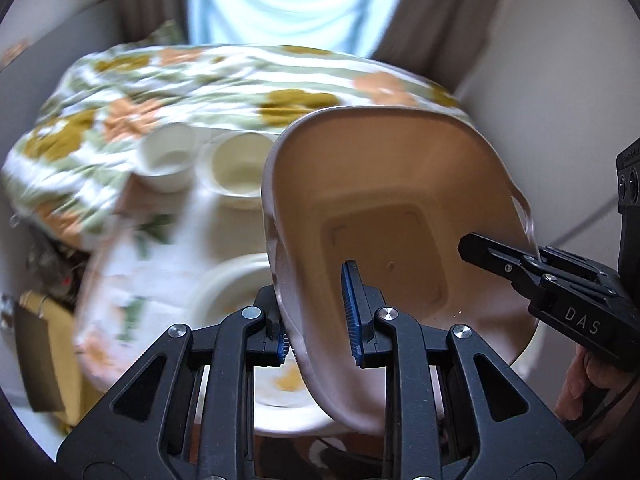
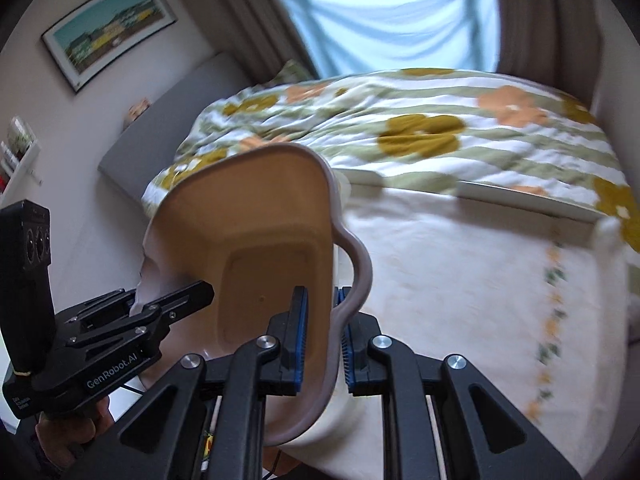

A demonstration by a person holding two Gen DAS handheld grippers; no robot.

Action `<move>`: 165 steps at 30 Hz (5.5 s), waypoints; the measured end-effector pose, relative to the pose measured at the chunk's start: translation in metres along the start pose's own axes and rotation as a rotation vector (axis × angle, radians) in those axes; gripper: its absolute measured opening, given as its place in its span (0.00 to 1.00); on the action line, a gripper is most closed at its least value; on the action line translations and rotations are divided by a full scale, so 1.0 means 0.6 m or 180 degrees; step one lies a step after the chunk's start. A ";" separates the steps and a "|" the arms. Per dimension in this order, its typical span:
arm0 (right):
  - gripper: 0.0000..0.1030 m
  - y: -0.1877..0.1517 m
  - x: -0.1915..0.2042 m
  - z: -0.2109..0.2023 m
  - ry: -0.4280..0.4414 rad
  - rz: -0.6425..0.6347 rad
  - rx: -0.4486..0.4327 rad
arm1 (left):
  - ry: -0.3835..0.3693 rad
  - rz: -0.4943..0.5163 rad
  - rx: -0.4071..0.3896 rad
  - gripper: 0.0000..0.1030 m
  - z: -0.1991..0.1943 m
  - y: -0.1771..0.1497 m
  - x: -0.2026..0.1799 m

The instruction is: Organize plates and bowls

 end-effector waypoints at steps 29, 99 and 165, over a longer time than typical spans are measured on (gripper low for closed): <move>0.13 -0.203 -0.355 -0.083 -0.0435 0.1061 -0.0139 | -0.0408 0.0639 0.0644 0.19 0.210 -0.156 -0.335; 0.71 0.134 -0.064 0.360 -0.0074 0.0281 0.0719 | -0.0023 -0.0737 0.0904 0.58 0.367 0.109 0.242; 0.17 -0.082 -0.206 -0.158 -0.0515 0.0744 -0.0169 | -0.0612 0.0561 0.0467 0.14 0.056 -0.045 -0.298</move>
Point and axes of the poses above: each gripper's, at about its wrist camera, not at the fingertips, and z roughly the way its jaws point, x to its left, y to its top, the point moved 8 cm from there along z, roughly the way its jaws point, and after that the axes turned 15 degrees about y, right-handed, at the moved point
